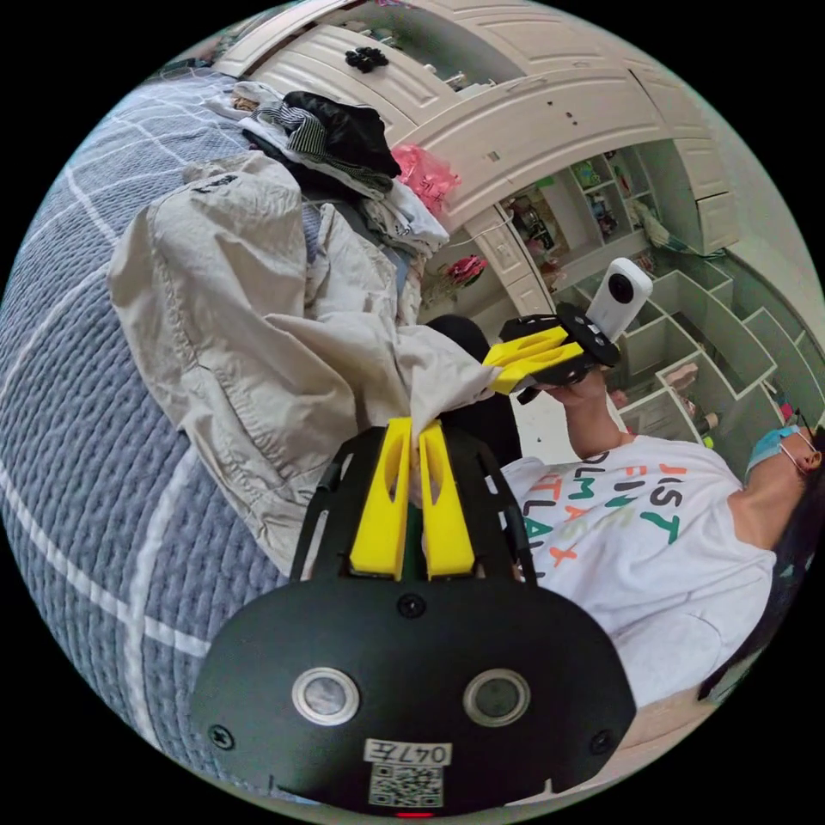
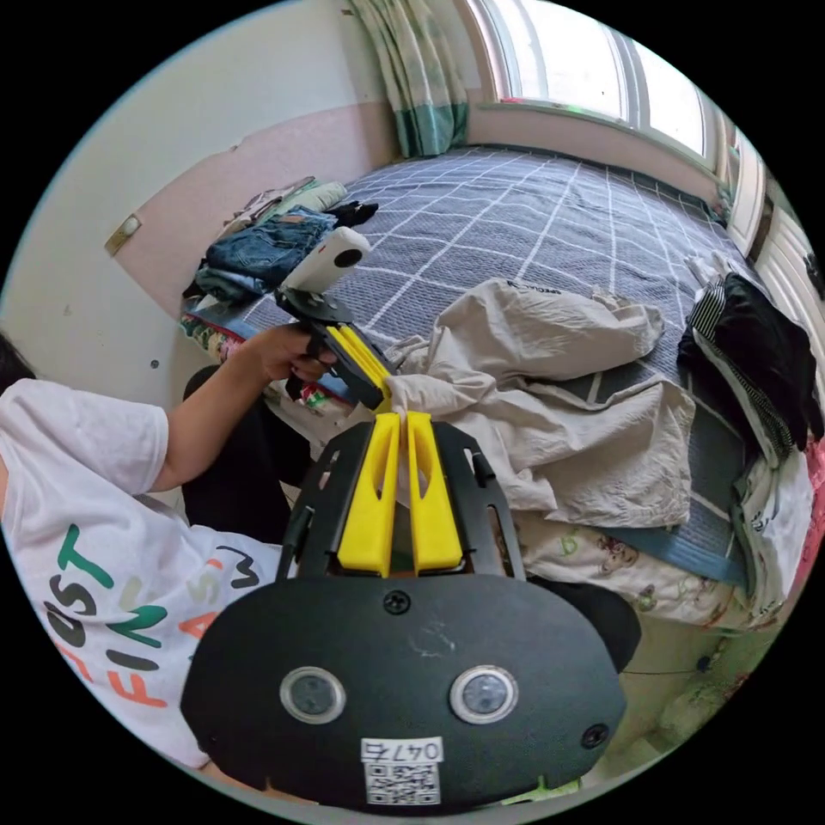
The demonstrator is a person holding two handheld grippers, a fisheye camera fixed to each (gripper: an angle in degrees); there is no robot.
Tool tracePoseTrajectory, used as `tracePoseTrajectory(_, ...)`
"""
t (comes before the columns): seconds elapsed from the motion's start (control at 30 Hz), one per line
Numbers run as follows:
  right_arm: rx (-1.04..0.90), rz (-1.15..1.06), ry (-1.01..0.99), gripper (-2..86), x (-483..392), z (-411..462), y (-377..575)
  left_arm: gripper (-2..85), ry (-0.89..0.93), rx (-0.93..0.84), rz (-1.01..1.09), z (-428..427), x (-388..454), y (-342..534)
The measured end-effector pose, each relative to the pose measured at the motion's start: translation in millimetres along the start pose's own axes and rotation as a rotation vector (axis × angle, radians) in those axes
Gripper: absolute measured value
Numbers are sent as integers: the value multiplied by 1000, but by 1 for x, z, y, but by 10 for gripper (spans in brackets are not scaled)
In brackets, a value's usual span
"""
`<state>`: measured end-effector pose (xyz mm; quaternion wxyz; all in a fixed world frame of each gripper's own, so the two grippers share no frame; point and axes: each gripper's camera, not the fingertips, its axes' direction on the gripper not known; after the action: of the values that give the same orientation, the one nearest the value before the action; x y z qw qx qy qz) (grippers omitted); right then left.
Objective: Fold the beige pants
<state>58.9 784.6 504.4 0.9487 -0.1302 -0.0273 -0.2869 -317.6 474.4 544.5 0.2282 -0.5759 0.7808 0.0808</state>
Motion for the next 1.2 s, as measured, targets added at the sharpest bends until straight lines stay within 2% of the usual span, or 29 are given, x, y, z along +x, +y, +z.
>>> tracePoseTrajectory(0.17, -33, -33, 78, 0, -8, -13, 10, -8, 21, -11, 29, 9, 3, 3)
tracePoseTrajectory(0.33, 5, 4, 116, -1, -1, -16, 17, -9, -106, -13, 5, 6, 16, 13)
tracePoseTrajectory(0.57, 52, 130, 18, -1, 9, -22, 33, -9, -197, 27, -5, -10, 35, 37)
tracePoseTrajectory(0.8, 94, 79, 6, -5, -16, -38, 36, -9, -360, 105, -26, -41, 57, 76)
tracePoseTrajectory(1.0, 163, 84, 1, -6, -29, -52, 45, -9, -429, 135, -105, -63, 62, 119)
tracePoseTrajectory(1.2, 146, 112, -9, -6, -44, -59, 60, -9, -405, 149, -145, -73, 67, 153)
